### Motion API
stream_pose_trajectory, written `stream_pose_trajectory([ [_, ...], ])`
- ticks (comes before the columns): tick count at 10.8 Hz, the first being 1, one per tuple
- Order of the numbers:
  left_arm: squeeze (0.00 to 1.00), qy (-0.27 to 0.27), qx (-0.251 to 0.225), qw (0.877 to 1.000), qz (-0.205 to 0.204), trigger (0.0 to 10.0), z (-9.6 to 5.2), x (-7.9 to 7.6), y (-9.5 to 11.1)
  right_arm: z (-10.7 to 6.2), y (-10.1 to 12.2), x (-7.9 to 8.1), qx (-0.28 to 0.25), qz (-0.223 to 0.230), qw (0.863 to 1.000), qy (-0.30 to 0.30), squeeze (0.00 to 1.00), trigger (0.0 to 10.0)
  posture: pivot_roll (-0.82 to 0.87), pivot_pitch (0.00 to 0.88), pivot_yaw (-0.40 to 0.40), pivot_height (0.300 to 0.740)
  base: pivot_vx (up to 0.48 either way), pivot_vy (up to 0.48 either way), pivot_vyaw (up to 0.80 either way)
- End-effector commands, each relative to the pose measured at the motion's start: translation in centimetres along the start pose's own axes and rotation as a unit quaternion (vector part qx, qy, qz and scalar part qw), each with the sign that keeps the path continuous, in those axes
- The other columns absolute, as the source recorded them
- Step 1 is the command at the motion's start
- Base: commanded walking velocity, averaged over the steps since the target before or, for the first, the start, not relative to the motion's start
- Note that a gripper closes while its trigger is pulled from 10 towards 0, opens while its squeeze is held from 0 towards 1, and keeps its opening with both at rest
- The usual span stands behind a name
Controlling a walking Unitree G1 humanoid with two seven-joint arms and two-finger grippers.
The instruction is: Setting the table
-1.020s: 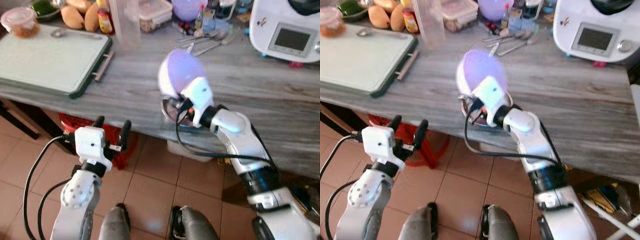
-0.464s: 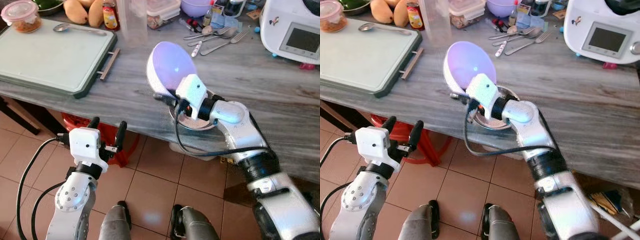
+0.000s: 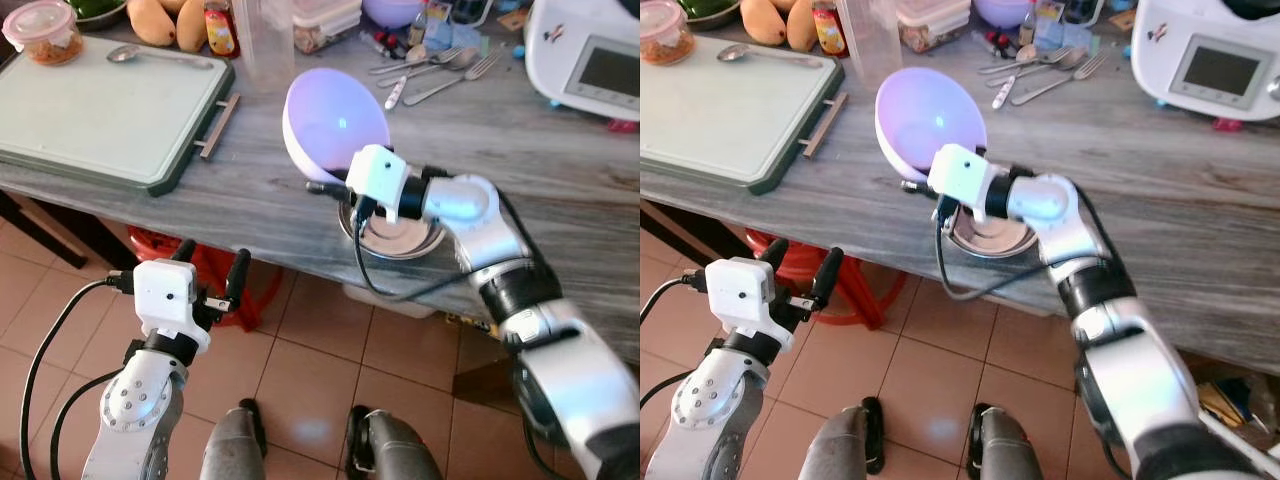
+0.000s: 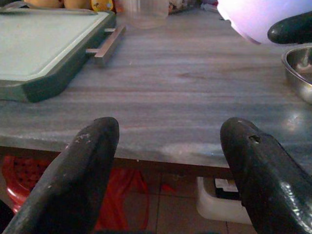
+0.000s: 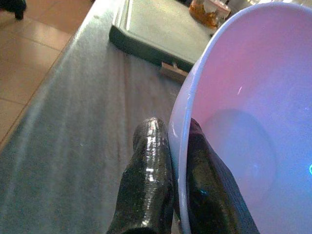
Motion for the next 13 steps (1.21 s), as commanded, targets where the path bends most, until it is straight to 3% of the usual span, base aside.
stream_pose_trajectory([
  [1, 0.0, 0.0, 0.004, 1.0, 0.0, 10.0, -0.3, 0.1, 0.1, 0.1, 0.1, -0.2, 0.001, -0.014, 1.0, 0.002, 0.0, 10.0, 0.08, 0.288, 0.027, 0.74, 0.0, 0.0, 0.0],
  [7, 0.0, 0.008, 0.013, 1.0, -0.002, 10.0, -0.5, 0.2, 0.0, 1.7, -0.3, -0.2, 0.013, -0.031, 0.999, 0.01, 0.0, 10.0, 0.09, 0.299, 0.02, 0.74, 0.0, 0.0, 0.0],
  [8, 0.0, 0.01, 0.014, 1.0, -0.003, 10.0, -0.5, 0.2, 0.0, 1.8, -0.4, -0.2, 0.015, -0.032, 0.999, 0.01, 0.26, 10.0, 0.09, 0.297, 0.019, 0.74, 0.0, 0.0, 0.0],
  [9, 0.0, 0.01, 0.015, 1.0, -0.002, 10.0, -0.5, 0.2, 0.0, 1.7, -0.5, -0.2, 0.017, -0.034, 0.999, 0.007, 0.74, 10.0, 0.09, 0.298, 0.019, 0.74, 0.0, 0.0, 0.0],
  [10, 0.0, 0.01, 0.016, 1.0, -0.003, 10.0, -0.5, 0.3, 0.0, 1.6, -0.5, -0.4, 0.018, -0.034, 0.999, 0.002, 1.0, 10.0, 0.09, 0.296, 0.02, 0.74, 0.0, 0.0, 0.0],
  [13, 0.0, 0.008, 0.017, 1.0, -0.003, 10.0, -0.3, 0.1, -0.1, 1.4, -0.7, -0.7, 0.026, -0.048, 0.998, -0.004, 1.0, 10.0, 0.09, 0.29, 0.019, 0.74, 0.0, 0.0, 0.0],
])
Point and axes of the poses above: a point about 5 cm out from each wrist's last joint towards the gripper, its own z axis pointing out of the wrist towards the gripper, its own y axis along the axis of the wrist's last joint, x = y × z, the point moved 2 cm from there along z, pointing out of the wrist towards the gripper, and after that the axes turned 1 degree about z, right-handed, at the moved point
